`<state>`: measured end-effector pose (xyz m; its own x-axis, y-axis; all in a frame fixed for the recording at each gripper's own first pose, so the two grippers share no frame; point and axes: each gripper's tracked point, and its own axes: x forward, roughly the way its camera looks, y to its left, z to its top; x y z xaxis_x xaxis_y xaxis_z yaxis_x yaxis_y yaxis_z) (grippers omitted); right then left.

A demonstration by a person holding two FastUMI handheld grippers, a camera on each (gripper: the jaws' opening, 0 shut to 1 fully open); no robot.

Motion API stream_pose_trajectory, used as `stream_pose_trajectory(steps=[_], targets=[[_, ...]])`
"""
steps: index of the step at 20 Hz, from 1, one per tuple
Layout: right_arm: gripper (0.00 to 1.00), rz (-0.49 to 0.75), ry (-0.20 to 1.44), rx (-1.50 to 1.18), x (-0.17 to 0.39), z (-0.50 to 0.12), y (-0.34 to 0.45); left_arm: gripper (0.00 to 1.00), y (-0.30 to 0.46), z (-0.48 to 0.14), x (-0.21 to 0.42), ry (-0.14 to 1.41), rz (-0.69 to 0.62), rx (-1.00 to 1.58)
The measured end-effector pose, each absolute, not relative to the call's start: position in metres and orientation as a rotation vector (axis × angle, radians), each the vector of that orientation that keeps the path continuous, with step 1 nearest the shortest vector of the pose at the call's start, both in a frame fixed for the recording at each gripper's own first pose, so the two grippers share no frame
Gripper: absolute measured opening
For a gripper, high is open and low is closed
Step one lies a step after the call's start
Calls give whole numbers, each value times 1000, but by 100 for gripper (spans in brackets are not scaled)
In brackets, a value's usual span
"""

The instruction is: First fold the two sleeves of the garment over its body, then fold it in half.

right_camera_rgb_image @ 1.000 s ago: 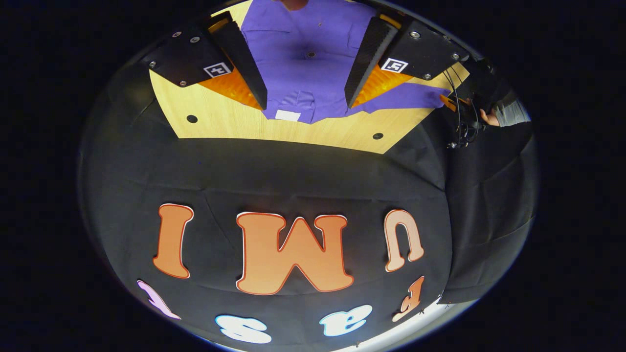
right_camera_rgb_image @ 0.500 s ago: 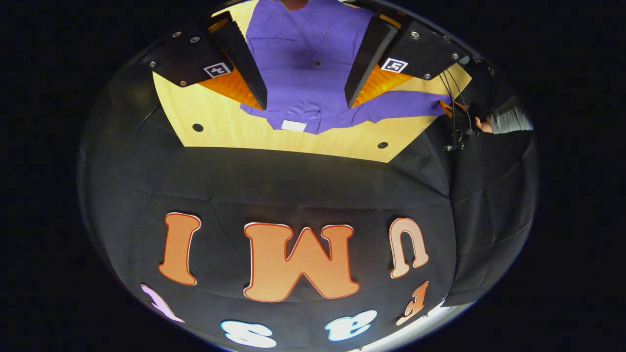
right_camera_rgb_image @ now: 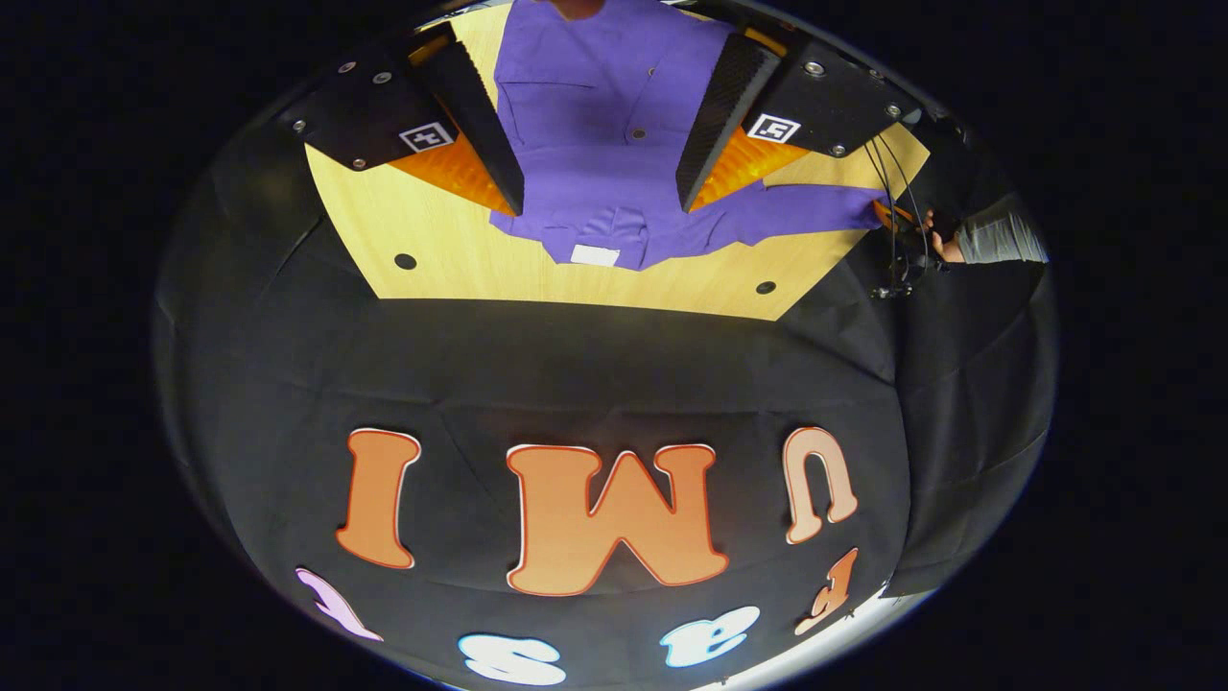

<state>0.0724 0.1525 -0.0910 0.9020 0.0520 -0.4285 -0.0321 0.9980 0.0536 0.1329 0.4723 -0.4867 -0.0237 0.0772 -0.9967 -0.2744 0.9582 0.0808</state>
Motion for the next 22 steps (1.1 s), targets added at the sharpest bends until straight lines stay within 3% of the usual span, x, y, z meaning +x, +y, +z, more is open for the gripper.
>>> stream_pose_trajectory(steps=[1,2,8,22], targets=[[95,30,446,52,69,-94,146,27,472,-490,131,1569,304,-170],[95,23,451,63,66,-97,142,8,470,-486,131,1561,302,-166],[95,-15,481,83,54,-107,116,8,464,-463,140,1543,267,-124],[95,14,389,99,55,-80,84,8,368,-358,178,1396,106,-83]])
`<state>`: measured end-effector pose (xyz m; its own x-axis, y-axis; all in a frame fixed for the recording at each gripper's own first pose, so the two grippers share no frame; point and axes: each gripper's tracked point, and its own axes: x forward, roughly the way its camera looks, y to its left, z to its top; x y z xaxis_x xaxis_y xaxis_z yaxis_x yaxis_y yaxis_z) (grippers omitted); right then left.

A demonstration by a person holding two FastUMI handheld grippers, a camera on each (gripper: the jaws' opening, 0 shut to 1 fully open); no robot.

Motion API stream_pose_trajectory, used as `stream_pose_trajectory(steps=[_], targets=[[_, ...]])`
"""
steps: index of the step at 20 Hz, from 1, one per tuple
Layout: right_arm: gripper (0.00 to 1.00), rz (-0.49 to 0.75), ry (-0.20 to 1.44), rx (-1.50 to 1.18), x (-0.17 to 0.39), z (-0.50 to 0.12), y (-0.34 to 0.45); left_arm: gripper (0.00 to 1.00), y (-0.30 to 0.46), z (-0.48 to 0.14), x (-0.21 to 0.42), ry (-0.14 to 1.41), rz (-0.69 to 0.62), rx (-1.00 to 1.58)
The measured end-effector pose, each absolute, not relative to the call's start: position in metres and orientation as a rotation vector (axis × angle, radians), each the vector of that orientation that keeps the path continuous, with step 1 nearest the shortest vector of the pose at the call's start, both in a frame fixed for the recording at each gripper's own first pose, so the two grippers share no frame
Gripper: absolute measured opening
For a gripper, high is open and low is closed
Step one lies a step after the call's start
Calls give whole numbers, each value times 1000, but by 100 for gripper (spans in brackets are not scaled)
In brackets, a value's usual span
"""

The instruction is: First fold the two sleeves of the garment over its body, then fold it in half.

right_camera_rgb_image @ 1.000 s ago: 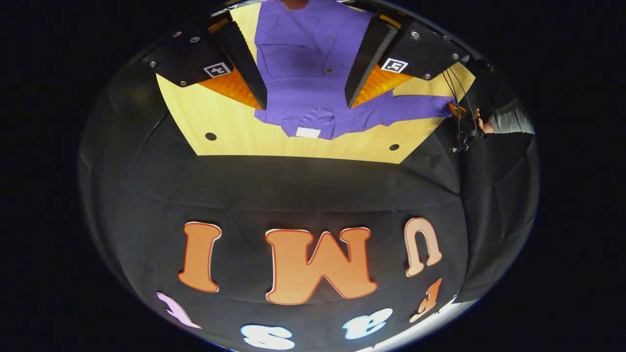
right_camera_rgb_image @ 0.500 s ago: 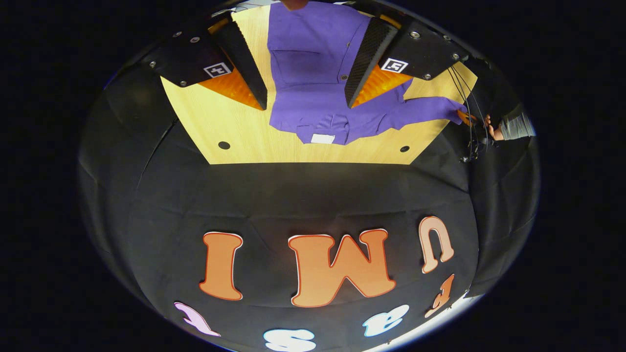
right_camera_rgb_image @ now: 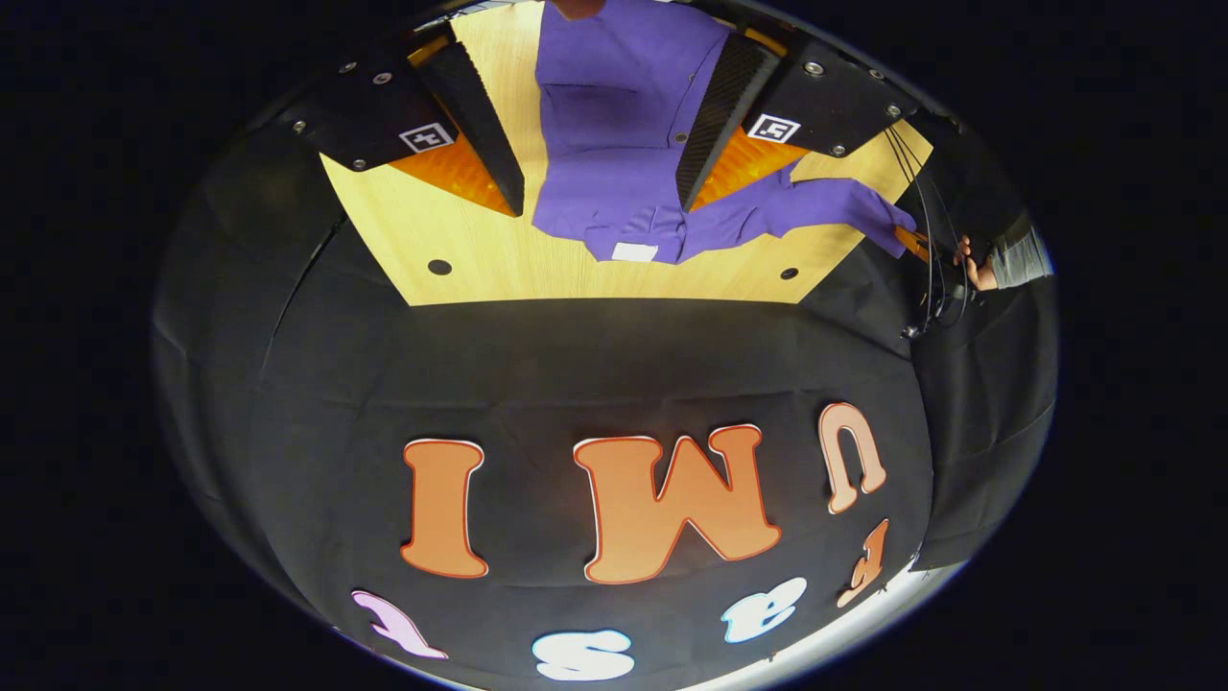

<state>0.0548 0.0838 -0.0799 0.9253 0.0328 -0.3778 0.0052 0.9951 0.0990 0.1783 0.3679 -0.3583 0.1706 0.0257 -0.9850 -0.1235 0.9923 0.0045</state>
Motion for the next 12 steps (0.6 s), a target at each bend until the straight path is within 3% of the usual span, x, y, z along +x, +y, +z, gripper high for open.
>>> stream_pose_trajectory(steps=[12], targets=[[95,-3,284,159,34,-67,51,8,188,-306,212,1301,-169,4]])
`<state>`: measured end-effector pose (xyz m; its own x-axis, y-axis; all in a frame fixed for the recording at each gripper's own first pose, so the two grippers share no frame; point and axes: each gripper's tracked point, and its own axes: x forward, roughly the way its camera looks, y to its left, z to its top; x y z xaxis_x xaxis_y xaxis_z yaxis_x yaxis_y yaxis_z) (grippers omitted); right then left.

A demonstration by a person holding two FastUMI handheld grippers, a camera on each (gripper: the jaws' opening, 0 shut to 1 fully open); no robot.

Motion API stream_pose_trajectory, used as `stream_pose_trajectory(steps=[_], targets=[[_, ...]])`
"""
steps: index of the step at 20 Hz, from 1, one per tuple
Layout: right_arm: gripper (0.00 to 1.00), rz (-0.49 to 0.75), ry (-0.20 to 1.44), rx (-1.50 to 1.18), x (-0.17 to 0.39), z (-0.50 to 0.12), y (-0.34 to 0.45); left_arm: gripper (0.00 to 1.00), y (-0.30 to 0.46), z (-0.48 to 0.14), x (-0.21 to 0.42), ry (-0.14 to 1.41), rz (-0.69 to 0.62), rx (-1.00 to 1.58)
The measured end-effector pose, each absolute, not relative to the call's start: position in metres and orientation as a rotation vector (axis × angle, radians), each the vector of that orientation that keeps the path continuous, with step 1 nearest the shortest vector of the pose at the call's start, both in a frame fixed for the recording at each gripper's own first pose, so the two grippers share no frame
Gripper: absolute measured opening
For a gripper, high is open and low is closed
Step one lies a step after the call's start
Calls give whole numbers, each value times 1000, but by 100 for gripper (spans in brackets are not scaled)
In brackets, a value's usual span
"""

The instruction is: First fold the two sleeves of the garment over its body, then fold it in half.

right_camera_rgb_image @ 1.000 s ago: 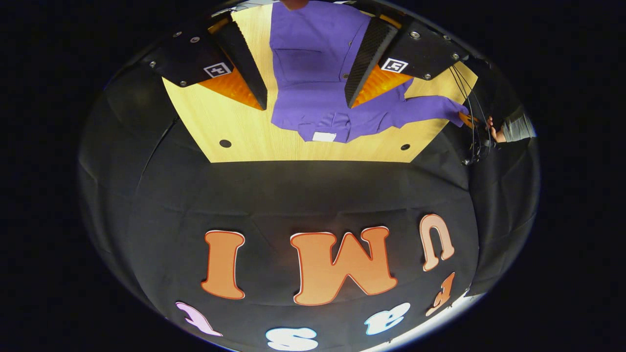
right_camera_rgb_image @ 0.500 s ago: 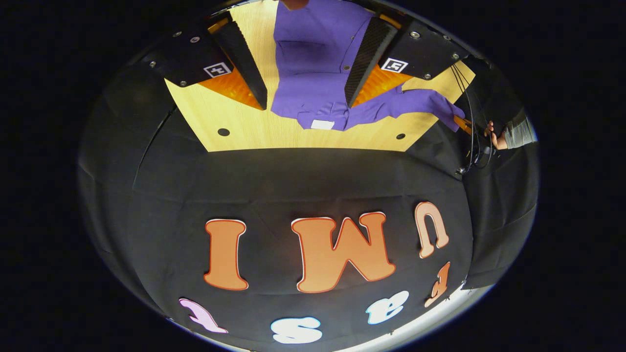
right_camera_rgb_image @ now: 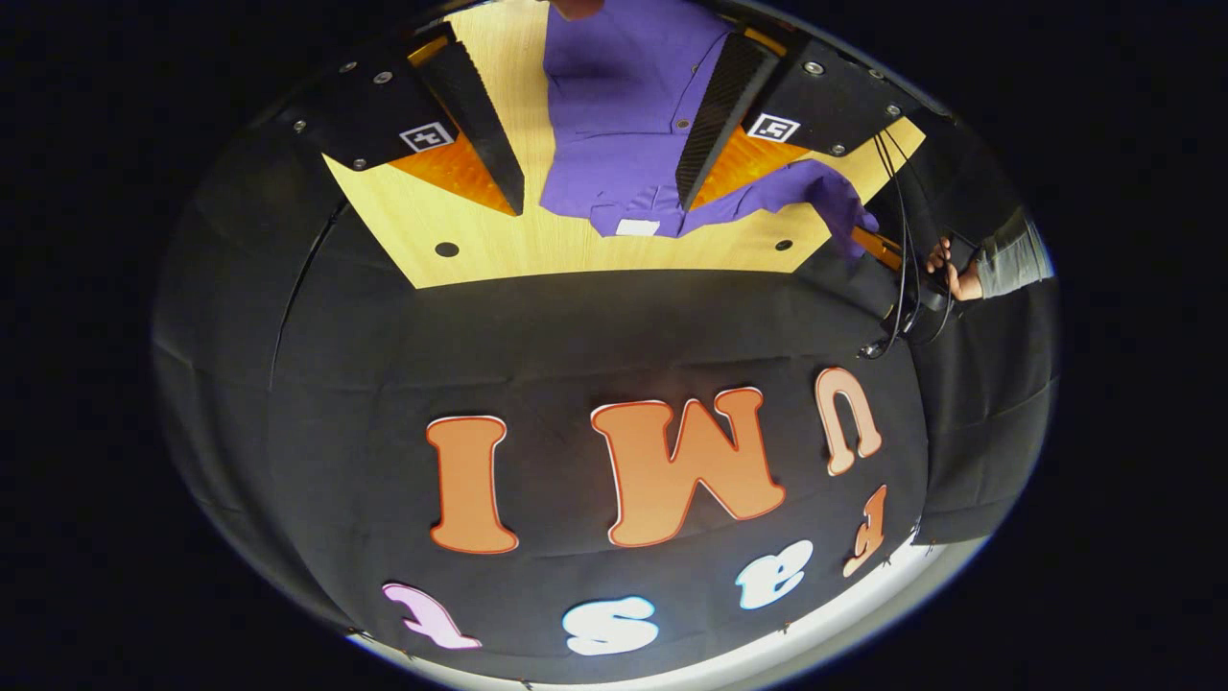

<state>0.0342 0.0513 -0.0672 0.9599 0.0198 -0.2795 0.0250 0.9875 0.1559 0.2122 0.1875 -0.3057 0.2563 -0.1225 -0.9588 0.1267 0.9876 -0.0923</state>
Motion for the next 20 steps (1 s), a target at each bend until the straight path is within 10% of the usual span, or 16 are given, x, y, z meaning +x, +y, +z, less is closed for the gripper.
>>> stream_pose_trajectory(steps=[20], targets=[[95,-42,307,190,3,-100,-4,8,-90,-374,207,1371,-459,174]])
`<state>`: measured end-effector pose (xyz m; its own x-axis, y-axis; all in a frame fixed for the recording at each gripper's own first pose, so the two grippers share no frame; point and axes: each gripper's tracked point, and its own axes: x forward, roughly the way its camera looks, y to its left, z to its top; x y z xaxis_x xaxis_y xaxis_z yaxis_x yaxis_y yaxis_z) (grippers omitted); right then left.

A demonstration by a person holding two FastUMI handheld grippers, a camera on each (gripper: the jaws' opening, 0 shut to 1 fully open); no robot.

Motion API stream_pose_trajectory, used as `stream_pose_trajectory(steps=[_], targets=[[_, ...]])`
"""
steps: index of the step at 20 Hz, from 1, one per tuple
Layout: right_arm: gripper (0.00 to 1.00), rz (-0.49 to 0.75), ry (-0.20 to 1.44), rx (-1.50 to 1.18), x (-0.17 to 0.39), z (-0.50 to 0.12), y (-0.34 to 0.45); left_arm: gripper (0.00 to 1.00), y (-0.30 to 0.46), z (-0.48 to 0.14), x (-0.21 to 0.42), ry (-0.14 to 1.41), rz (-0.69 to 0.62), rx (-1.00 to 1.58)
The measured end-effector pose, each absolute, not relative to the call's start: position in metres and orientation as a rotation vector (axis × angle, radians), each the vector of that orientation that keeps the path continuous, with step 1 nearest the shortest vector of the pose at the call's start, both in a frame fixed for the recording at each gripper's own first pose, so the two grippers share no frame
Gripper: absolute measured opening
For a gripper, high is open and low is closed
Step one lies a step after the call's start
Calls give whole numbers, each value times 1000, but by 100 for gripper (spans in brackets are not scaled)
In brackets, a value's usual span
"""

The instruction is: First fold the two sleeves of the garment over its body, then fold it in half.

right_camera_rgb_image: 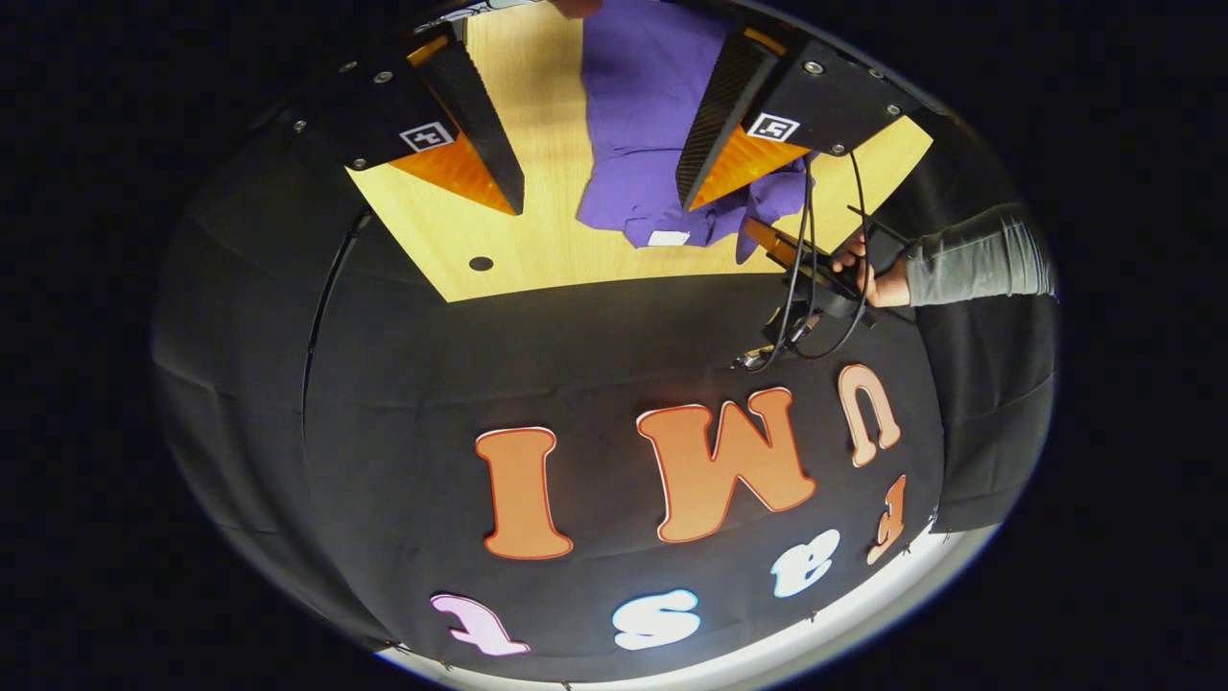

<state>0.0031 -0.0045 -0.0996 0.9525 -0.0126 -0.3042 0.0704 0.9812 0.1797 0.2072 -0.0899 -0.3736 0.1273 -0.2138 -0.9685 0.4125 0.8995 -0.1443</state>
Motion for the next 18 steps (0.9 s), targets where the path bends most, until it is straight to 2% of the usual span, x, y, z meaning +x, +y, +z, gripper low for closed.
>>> stream_pose_trajectory(steps=[7,9,10,11,12,13,16,18], targets=[[95,-45,336,207,2,-109,-19,8,-176,-405,208,1328,-492,210],[95,-48,347,201,0,-113,-21,13,-196,-408,201,1320,-518,163],[95,-48,353,201,-1,-115,-22,18,-203,-406,196,1318,-539,135],[95,-49,365,202,-2,-119,-22,19,-212,-404,191,1313,-571,106],[95,-38,373,208,-2,-120,-19,34,-212,-396,187,1304,-597,99],[95,-37,378,211,-1,-122,-18,39,-210,-391,187,1296,-610,105],[95,-16,378,210,3,-123,-9,77,-192,-378,189,1232,-626,156],[95,-2,382,206,8,-125,-1,81,-177,-362,187,1184,-623,176]])
